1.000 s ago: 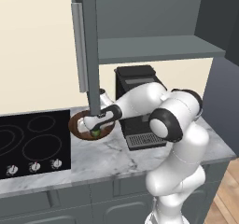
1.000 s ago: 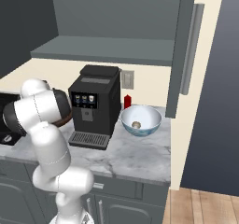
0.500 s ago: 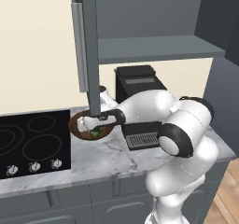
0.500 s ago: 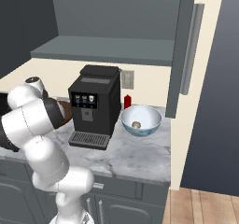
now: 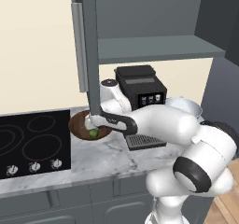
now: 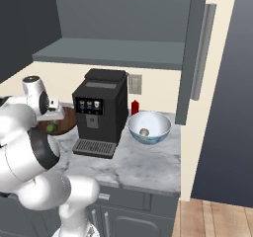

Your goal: Pick both bowls and place them on the counter. Then place the avocado in one bowl and place the mushroom in the other bowl.

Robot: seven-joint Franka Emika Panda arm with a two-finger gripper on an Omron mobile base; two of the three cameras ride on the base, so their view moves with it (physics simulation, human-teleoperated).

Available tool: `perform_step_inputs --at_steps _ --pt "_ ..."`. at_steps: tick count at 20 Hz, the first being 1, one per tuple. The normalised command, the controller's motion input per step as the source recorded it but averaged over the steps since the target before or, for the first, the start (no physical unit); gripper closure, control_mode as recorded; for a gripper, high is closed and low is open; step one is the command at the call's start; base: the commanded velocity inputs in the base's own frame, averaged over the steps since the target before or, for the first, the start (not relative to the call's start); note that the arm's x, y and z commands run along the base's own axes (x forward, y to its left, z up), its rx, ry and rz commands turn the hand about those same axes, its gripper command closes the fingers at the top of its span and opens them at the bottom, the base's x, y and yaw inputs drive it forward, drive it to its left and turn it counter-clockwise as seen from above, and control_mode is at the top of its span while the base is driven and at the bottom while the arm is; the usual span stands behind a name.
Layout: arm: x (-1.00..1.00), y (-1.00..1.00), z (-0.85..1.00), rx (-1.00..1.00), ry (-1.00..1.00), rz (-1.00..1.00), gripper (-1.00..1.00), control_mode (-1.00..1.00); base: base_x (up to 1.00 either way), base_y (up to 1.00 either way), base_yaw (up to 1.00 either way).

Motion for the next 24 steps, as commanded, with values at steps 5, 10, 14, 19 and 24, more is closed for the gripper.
perform_step_inputs --at_steps 5,10,14,19,24 --pt "-0.52 -0.34 0.42 0.0 -0.01 0.03 -1.0 -1.0 0.0 0.0 0.0" --pt "-0.52 -0.37 0.34 0.0 0.0 0.0 -1.0 -1.0 0.0 0.0 0.0" --pt "-0.54 -0.37 0.36 0.0 0.0 0.0 -1.0 -1.0 0.0 0.0 0.0" --pt "-0.51 -0.35 0.32 0.0 0.0 0.0 -1.0 -1.0 0.0 0.0 0.0" --pt "-0.51 -0.47 0.18 0.0 -0.01 0.0 -1.0 -1.0 0.0 0.0 0.0"
